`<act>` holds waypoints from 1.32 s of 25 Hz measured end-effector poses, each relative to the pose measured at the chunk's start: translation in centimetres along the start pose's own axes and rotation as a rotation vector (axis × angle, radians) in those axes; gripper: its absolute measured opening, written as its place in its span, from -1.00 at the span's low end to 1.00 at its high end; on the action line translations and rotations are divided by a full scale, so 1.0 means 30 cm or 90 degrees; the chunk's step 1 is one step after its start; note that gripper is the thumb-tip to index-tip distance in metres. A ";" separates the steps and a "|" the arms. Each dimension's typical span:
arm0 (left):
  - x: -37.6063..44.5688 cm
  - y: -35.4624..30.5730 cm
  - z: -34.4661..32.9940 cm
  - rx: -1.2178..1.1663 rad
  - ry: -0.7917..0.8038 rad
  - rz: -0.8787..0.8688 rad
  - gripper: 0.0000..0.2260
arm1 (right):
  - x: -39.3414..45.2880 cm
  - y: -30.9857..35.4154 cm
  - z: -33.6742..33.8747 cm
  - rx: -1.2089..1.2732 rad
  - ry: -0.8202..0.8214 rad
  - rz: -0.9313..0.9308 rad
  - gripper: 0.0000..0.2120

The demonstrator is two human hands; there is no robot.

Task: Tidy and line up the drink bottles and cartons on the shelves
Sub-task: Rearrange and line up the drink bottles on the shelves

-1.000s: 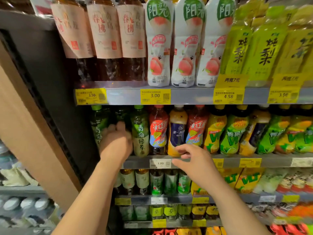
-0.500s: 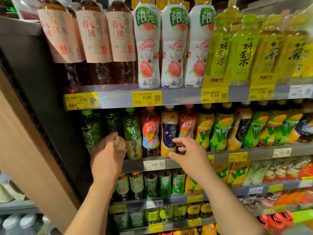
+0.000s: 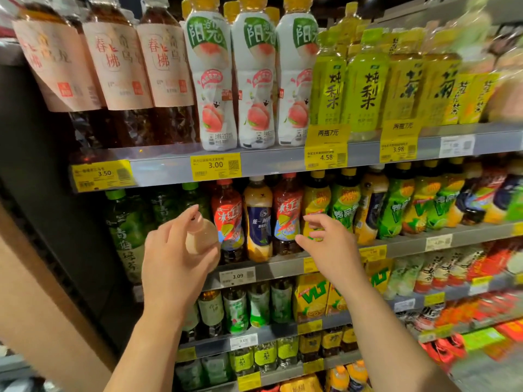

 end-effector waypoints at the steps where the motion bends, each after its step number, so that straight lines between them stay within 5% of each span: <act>1: -0.007 -0.038 -0.012 -0.013 0.009 -0.007 -0.30 | 0.005 -0.013 0.021 0.000 0.000 -0.002 -0.63; 15: -0.052 -0.692 -0.378 -0.125 0.092 -0.088 -0.35 | 0.170 -0.292 0.526 -0.004 0.044 -0.004 -0.68; 33: 0.129 -1.438 -0.511 -0.331 0.107 -0.276 -0.37 | 0.310 -0.451 1.193 -0.058 -0.141 -0.001 -0.69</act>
Point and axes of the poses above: each hand's wrist, its own x-axis towards the middle knuckle, its own z-axis out of the back of the hand, y = z × x, the point moved 2 cm from there along x, towards the middle knuckle, and after that the axes turned 7 degrees about x, right-handed, at the moved point
